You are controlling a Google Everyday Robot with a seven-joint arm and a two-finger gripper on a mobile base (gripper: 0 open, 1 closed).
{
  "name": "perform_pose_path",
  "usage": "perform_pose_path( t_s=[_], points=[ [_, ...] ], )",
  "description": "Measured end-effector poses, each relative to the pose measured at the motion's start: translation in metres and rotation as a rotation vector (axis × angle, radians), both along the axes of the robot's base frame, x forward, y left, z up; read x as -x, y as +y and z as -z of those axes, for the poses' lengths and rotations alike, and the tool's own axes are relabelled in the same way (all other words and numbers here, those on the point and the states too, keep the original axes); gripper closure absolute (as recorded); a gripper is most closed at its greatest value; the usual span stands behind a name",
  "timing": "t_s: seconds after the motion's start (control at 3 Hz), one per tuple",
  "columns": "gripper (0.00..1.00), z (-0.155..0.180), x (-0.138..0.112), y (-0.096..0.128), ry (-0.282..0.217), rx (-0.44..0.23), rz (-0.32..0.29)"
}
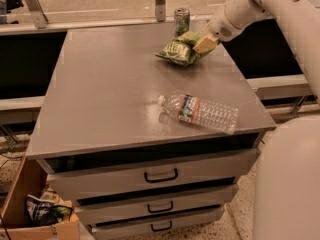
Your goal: Move green jalapeno chip bag near redbull can
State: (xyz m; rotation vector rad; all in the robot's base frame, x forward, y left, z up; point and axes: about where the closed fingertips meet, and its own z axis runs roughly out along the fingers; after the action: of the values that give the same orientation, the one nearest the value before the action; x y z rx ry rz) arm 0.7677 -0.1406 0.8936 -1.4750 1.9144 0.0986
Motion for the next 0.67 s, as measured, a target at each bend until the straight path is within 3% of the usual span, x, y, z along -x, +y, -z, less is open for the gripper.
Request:
perform_pose_path(
  t_s=[0.33,0.67],
  points=[
    [0.58,0.0017,-0.0006,0.0016,0.004,0.000,-0.003],
    [0.26,0.0080,-0.0099,0.0006,-0.011,-0.053,0.017]
  ],
)
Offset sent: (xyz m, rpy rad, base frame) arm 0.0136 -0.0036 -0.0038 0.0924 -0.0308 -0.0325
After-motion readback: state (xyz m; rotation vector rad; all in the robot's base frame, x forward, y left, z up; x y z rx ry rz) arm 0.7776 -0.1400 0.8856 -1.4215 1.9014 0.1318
